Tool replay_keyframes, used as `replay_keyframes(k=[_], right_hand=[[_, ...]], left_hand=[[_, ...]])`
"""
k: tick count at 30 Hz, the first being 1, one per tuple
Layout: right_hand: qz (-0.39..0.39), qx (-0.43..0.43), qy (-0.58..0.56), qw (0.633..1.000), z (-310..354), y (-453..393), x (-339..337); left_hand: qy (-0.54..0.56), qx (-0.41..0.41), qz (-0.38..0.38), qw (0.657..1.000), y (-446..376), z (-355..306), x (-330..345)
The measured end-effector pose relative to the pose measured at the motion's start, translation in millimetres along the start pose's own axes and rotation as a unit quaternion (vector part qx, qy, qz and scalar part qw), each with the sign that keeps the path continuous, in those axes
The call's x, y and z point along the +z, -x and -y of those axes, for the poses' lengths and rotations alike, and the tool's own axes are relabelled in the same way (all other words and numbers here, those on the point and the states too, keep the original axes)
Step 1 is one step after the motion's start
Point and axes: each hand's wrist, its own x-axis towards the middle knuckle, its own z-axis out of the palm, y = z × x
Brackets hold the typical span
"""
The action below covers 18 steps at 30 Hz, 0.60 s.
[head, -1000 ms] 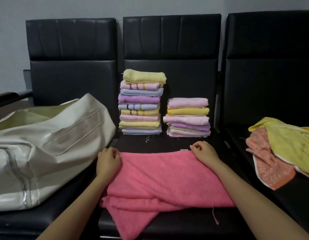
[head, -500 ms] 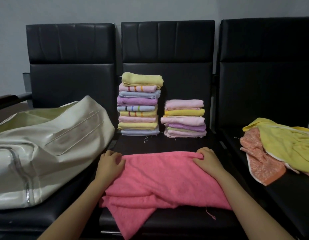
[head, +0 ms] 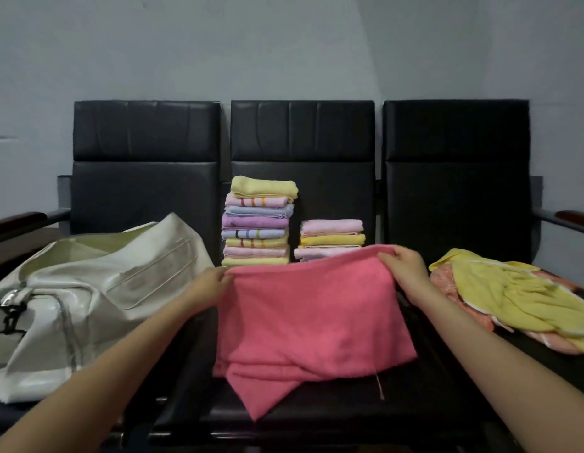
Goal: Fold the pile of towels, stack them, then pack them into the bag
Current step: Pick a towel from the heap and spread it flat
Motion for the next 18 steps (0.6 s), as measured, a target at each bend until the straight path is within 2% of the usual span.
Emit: replay_keyframes(k=[1,3,5,7,11,15,18], right_hand=[[-0.021,-0.005,-0.023,0.999,15,-2,-6],[-0.039,-0.013,-0.048,0.998,43,-3,-17],[-0.046,-0.022,-0.064,0.997,69,0,-26],[-0.057,-0.037,-0.093,0.993,93,2,-33],[-0.066,-0.058,-0.119,0.989,138,10,-47],[-0.079,-0.050,-0.172,0.981,171,10,-57],[-0.070,-0.004,-0.210,0.975,185,6,-64]], left_hand=[[0.112,-0.006,-0.008,0.994,1,-7,-10],[0.313,-0.018,-0.014,0.949,9,-25,-29],[0.432,-0.017,-0.023,0.901,16,-42,-44],[0.502,-0.010,-0.048,0.863,17,-57,-60],[0.584,-0.045,-0.111,0.803,13,-82,-87],[0.580,-0.017,-0.152,0.800,18,-117,-114],[0.607,-0.023,-0.141,0.782,13,-129,-133]])
